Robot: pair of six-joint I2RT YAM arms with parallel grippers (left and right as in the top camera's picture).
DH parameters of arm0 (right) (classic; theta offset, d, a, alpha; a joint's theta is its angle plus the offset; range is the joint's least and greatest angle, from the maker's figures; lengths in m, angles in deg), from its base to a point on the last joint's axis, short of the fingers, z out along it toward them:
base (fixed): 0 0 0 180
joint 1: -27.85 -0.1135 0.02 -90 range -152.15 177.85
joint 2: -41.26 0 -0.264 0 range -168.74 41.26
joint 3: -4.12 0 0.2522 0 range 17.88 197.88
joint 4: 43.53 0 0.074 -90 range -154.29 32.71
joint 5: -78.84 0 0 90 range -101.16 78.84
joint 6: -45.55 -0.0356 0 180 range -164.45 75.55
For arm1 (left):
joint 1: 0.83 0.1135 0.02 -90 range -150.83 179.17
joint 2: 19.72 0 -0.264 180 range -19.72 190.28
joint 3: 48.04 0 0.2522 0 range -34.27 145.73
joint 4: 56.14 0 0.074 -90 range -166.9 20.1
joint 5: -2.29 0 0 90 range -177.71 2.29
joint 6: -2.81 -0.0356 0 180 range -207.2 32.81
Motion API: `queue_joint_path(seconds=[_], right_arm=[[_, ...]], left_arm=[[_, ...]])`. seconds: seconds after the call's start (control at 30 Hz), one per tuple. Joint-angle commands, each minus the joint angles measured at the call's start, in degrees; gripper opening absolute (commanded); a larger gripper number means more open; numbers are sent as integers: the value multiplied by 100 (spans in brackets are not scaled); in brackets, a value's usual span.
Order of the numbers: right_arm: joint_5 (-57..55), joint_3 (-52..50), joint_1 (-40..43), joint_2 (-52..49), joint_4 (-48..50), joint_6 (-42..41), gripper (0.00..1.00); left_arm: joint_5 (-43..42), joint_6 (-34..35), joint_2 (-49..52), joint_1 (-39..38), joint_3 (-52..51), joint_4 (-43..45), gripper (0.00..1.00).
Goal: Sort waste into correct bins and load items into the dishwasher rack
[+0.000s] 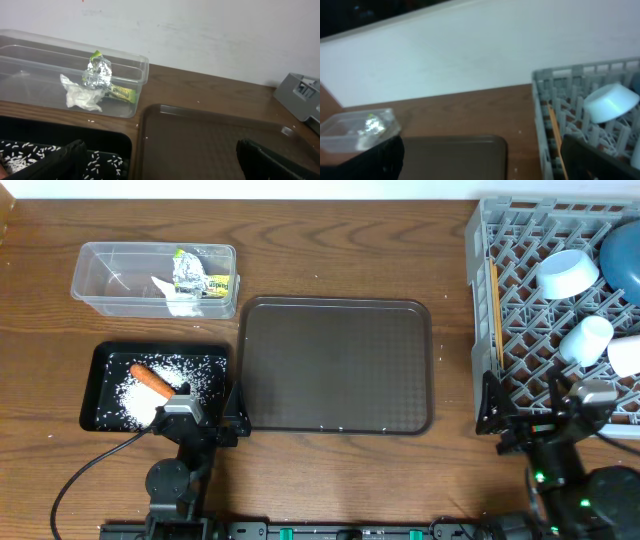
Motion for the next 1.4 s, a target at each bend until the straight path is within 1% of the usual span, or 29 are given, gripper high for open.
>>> queue_joint_path(seconds=[0.0, 0.13, 0.3, 0.4, 0.57, 0.7, 0.77, 0.97, 1.1, 1.23, 1.37], right_arm=[[221, -863, 254, 435, 514, 59, 99], [468, -1770, 448, 848, 1340, 42, 99], [376, -2662, 573, 1228, 2271, 48, 99], [278, -3029, 691, 1423, 2673, 46, 99], [216, -3458, 883, 1641, 3016, 46, 99], [219, -3716, 1088, 1641, 3115, 46, 99], [214, -3711, 1207, 1644, 2896, 107, 99], [219, -3709, 1276, 1644, 2205, 647, 99], [260, -3711, 1272, 1644, 2245, 929, 99], [258, -3711, 1239, 1644, 2240, 1432, 99], [175, -3711, 1239, 1644, 2236, 1469, 99]], left_arm=[[-96, -79, -35, -22, -98, -190, 98], [-96, -79, -35, -22, -98, -190, 98], [-96, -76, -35, -22, -98, -190, 98], [-94, -79, -35, -22, -98, -190, 98], [-96, -79, -35, -22, -98, -190, 98], [-96, -79, -35, -22, -98, -190, 98], [-96, -79, -35, -22, -98, -190, 98], [-96, -79, -35, -22, -98, -190, 98], [-96, -76, -35, -22, -98, -190, 98], [-96, -79, -35, -22, -98, -190, 98], [-96, -79, -35, -22, -98, -190, 98]])
